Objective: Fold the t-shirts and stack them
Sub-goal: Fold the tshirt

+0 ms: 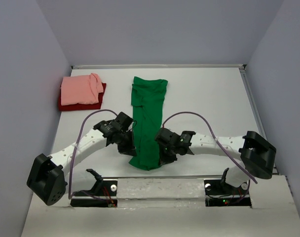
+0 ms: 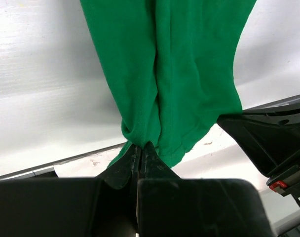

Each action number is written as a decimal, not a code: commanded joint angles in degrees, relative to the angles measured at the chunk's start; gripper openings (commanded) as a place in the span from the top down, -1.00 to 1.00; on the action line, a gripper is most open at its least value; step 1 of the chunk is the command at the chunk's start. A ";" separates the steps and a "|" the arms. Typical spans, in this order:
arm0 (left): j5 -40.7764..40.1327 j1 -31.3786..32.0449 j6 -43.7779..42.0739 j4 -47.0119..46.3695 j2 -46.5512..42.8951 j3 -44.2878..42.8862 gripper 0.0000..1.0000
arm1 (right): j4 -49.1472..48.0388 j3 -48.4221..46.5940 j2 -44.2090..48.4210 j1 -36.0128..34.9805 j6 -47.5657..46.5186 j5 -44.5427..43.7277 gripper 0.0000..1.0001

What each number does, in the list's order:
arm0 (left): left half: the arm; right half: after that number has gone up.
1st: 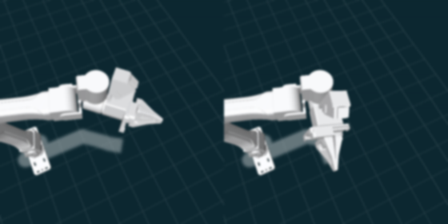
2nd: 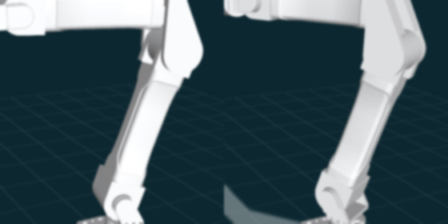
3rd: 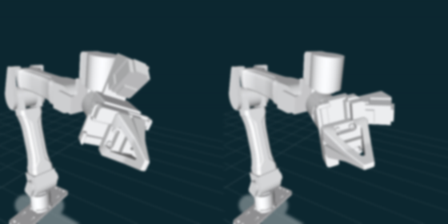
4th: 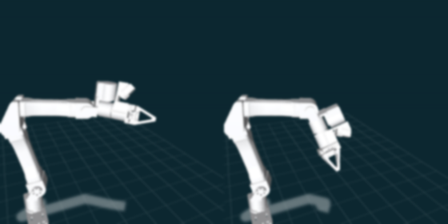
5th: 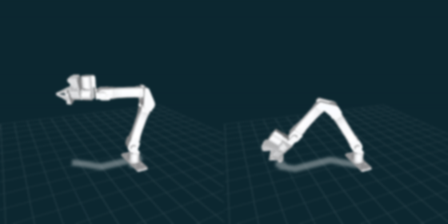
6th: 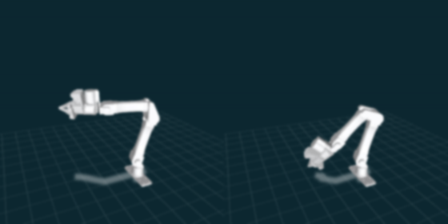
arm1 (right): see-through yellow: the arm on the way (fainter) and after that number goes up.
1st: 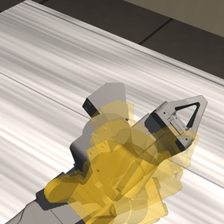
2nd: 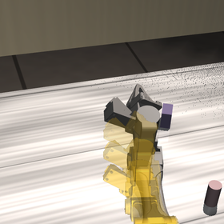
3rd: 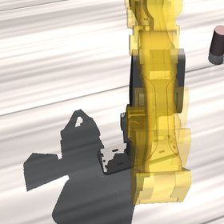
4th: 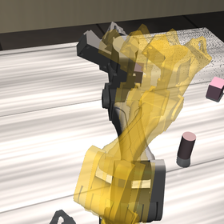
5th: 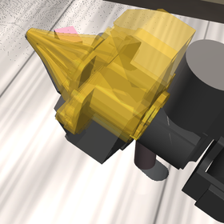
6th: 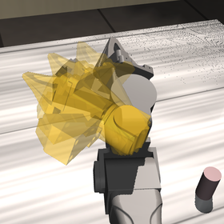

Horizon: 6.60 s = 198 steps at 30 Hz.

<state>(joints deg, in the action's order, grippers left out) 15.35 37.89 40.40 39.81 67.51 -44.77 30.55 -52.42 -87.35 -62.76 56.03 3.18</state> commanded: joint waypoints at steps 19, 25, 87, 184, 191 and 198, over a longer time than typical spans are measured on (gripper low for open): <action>-6.56 0.34 -2.52 4.48 6.49 -18.15 1.00 | 19.37 -23.50 -2.64 1.23 -6.54 -18.91 1.00; -8.59 -0.09 -3.48 4.49 7.99 -20.53 1.00 | 20.70 -25.09 -2.21 6.24 -10.14 -19.71 1.00; 0.64 -19.69 -14.48 -2.11 44.28 -49.17 1.00 | 18.94 -59.18 -34.80 31.64 -45.92 4.19 1.00; -7.45 -24.79 -16.15 -4.57 20.13 -41.28 -0.98 | 13.22 -19.22 -21.47 22.60 -20.62 -2.04 1.00; -7.01 -24.62 -16.93 -4.74 17.66 -37.58 -0.98 | 14.53 -15.43 -13.30 22.60 -18.50 -9.83 1.00; -6.92 -23.48 -16.94 -6.06 17.92 -35.56 -0.98 | 26.30 -26.31 -5.91 21.37 -19.73 -16.45 1.00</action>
<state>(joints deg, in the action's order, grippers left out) 7.46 13.58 24.56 35.55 87.90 -81.69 49.98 -70.67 -98.67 -40.12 36.07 -6.81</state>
